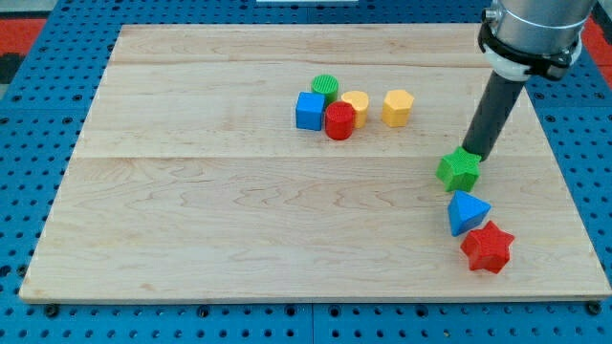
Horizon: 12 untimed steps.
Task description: Push the red circle into the green star
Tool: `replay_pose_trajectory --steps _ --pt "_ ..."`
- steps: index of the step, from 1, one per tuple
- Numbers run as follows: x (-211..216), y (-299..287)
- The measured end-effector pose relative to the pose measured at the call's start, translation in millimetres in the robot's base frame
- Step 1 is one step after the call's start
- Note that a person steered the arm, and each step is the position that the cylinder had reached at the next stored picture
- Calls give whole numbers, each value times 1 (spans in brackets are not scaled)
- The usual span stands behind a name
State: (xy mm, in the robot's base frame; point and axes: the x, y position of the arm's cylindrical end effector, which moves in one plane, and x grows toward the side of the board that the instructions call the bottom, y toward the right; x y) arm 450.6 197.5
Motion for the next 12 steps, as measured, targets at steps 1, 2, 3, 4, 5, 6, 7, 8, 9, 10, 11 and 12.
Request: replay_pose_trajectory --steps 1,2,3,4,5,6,7,8,9,10,11,12 --pt "6 0" --pt "5 21" --pt "-29 5" --pt "-29 -41" --pt "-21 -113" --pt "-21 -193" --pt "-46 -232" --pt "-75 -219" --pt "-81 -196" --pt "-80 -177" --pt "-71 -152" --pt "-48 -136"
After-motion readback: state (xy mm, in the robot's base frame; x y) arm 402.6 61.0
